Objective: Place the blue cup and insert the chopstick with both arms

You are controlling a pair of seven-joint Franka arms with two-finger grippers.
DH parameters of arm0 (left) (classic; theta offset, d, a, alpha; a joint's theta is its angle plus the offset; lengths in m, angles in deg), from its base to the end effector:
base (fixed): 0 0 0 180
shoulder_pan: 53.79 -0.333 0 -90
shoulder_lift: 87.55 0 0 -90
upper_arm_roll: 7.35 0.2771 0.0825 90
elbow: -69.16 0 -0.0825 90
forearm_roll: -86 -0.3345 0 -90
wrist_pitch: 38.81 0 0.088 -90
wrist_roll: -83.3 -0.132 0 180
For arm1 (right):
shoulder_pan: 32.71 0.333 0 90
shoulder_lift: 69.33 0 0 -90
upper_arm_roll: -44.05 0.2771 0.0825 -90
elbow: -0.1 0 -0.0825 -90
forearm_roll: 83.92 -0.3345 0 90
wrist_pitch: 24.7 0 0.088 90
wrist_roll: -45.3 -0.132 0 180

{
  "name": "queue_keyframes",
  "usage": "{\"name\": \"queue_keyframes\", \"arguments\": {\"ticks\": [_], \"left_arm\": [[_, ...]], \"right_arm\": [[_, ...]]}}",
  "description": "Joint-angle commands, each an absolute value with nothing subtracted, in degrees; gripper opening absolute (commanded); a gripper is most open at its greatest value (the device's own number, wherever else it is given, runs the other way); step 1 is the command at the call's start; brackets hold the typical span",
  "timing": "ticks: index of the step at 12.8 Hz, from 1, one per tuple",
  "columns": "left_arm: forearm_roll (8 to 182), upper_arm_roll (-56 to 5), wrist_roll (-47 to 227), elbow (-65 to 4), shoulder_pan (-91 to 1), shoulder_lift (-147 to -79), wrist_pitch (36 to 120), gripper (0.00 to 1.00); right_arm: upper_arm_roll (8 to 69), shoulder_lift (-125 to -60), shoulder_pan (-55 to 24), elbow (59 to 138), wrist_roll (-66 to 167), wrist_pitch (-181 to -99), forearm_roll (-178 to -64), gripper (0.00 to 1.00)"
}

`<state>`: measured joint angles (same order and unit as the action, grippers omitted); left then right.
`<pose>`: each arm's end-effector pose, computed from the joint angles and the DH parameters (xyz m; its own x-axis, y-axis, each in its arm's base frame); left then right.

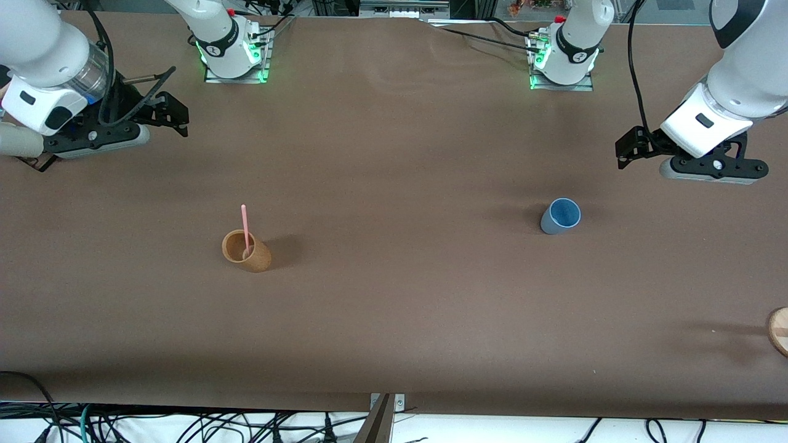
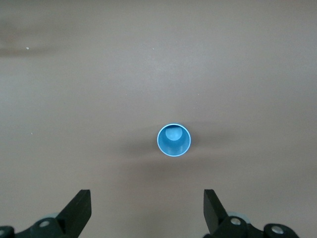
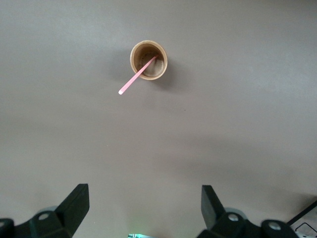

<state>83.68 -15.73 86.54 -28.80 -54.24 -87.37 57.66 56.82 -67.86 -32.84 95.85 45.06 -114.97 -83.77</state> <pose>0.5050 -0.0655 0.5129 0.9961 -0.0863 -0.0207 -0.0871 -0.9953 -0.0418 0.4816 0.1088 0.5313 0.9743 0.2137 -0.0705 0.2149 -0.9766 0.0086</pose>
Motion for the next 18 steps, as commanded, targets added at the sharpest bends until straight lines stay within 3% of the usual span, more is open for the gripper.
{"name": "queue_keyframes", "arguments": {"ticks": [1, 18], "left_arm": [[84.07, -15.7, 85.94, -27.08, -54.23, -88.25, 56.91, 1.0], [84.33, -15.7, 85.85, -25.94, -54.23, -89.22, 56.91, 1.0]], "right_arm": [[56.8, -66.07, -33.24, 97.66, 46.01, -114.96, -84.1, 1.0], [56.44, -66.34, -33.24, 97.84, 45.74, -117.25, -84.36, 1.0]]}}
